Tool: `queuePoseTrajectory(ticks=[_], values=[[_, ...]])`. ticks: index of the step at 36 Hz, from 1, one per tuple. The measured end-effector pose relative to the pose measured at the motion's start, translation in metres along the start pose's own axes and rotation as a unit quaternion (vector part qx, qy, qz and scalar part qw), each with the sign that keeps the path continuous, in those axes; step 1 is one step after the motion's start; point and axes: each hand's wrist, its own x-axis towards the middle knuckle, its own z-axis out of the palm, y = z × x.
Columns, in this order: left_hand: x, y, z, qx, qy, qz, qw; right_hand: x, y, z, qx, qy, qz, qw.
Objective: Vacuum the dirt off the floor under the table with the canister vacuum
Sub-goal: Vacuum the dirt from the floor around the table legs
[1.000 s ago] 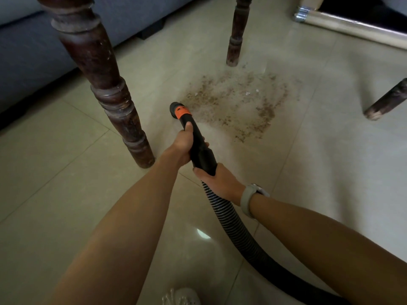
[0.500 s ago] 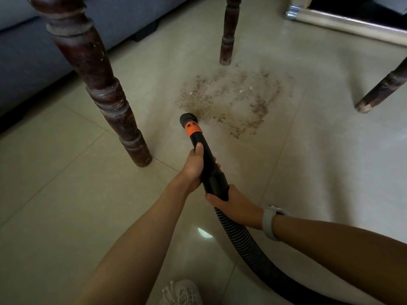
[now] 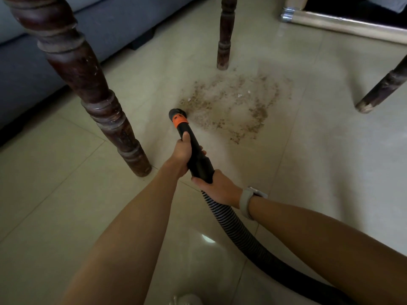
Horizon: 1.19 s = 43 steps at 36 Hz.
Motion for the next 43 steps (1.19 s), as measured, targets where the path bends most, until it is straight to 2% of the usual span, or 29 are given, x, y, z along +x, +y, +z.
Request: queuePoseTrajectory(ticks=[3,6,9,11,13,16,19,24,30,37,43], values=[[-0.007,-0.011,-0.001,0.033,-0.013,0.007,0.999,-0.017,0.004,0.004,0.030,-0.019,-0.006,0.999],[-0.016,-0.021,-0.002,0.055,-0.035,0.006,0.998,-0.037,0.002,-0.006,0.047,-0.100,-0.014,0.994],[-0.024,-0.033,-0.007,0.100,-0.047,0.016,0.994,-0.050,0.006,-0.028,0.045,-0.193,0.063,0.978],[-0.030,-0.040,-0.013,0.119,-0.049,0.027,0.991,-0.051,0.010,-0.042,0.033,-0.171,0.101,0.980],[-0.034,-0.048,-0.019,0.131,-0.055,0.033,0.989,-0.045,0.010,-0.054,0.039,-0.099,0.112,0.988],[-0.041,-0.057,-0.023,0.134,-0.067,0.032,0.988,-0.029,-0.001,-0.060,0.048,0.002,0.098,0.994],[-0.047,-0.068,-0.024,0.140,-0.077,0.038,0.987,-0.009,-0.022,-0.051,0.094,0.053,0.084,0.991],[-0.053,-0.074,-0.029,0.172,-0.090,0.051,0.980,0.025,-0.053,-0.021,0.176,0.042,0.114,0.977],[-0.062,-0.081,-0.037,0.185,-0.103,0.047,0.976,0.036,-0.056,-0.004,0.228,0.066,0.149,0.960],[-0.076,-0.090,-0.034,0.151,-0.193,-0.030,0.969,0.024,-0.050,-0.014,0.318,0.102,0.168,0.928],[-0.084,-0.095,-0.024,0.209,-0.228,-0.025,0.951,0.005,-0.029,-0.022,0.361,0.103,0.167,0.912]])
